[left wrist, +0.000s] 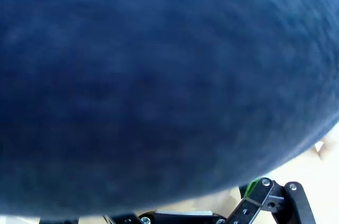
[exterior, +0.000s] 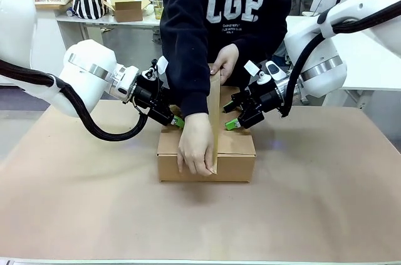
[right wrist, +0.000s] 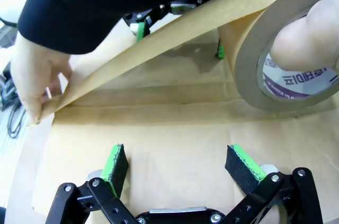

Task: Pack the gift set into the box.
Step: Press and hold the closed box until the human finishes sealing it.

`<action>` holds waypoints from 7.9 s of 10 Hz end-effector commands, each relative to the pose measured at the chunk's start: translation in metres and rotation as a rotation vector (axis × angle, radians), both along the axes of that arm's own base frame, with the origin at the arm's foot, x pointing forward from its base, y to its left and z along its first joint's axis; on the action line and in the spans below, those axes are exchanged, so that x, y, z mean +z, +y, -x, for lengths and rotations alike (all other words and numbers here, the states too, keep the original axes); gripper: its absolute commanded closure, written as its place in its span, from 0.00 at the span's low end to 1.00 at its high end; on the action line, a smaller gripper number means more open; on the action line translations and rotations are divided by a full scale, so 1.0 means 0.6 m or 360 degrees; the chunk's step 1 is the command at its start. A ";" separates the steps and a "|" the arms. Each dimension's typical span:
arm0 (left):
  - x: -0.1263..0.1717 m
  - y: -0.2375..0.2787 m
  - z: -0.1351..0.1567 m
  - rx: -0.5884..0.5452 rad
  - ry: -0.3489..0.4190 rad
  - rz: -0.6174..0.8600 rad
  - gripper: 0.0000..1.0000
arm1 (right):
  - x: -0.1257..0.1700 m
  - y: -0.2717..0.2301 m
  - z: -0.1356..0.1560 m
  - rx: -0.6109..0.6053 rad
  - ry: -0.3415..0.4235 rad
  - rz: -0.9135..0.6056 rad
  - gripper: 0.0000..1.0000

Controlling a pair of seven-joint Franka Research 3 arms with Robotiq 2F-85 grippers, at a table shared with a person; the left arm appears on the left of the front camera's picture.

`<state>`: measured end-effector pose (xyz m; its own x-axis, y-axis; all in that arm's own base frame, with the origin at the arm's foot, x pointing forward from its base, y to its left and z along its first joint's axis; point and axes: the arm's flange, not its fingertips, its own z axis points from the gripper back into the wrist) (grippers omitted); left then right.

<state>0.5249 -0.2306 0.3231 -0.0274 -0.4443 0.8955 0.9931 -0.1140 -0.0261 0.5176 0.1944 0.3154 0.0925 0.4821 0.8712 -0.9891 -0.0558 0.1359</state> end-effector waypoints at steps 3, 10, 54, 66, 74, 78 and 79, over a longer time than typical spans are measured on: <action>-0.007 0.000 0.002 -0.0008 -0.0016 -0.0001 0.00 | -0.006 -0.003 0.001 -0.0011 0.0001 0.0012 0.00; -0.007 0.000 0.002 -0.0008 -0.0016 -0.0001 0.00 | -0.006 -0.003 0.001 -0.0011 0.0001 0.0012 0.00; -0.007 0.000 0.002 -0.0008 -0.0016 -0.0001 0.00 | -0.006 -0.003 0.001 -0.0011 0.0001 0.0012 0.00; -0.007 0.000 0.002 -0.0008 -0.0016 -0.0001 0.00 | -0.006 -0.003 0.001 -0.0011 0.0001 0.0012 0.00; -0.007 0.000 0.002 -0.0008 -0.0016 -0.0001 0.00 | -0.006 -0.003 0.001 -0.0011 0.0001 0.0012 0.00; -0.007 0.000 0.002 -0.0008 -0.0016 -0.0001 0.00 | -0.006 -0.003 0.001 -0.0011 0.0001 0.0012 0.00; -0.007 0.000 0.002 -0.0008 -0.0016 -0.0001 0.00 | -0.006 -0.003 0.001 -0.0011 0.0001 0.0012 0.00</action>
<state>0.5250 -0.2303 0.3231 -0.0272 -0.4442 0.8955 0.9932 -0.1136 -0.0262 0.5176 0.1943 0.3154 0.0928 0.4814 0.8716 -0.9890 -0.0565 0.1365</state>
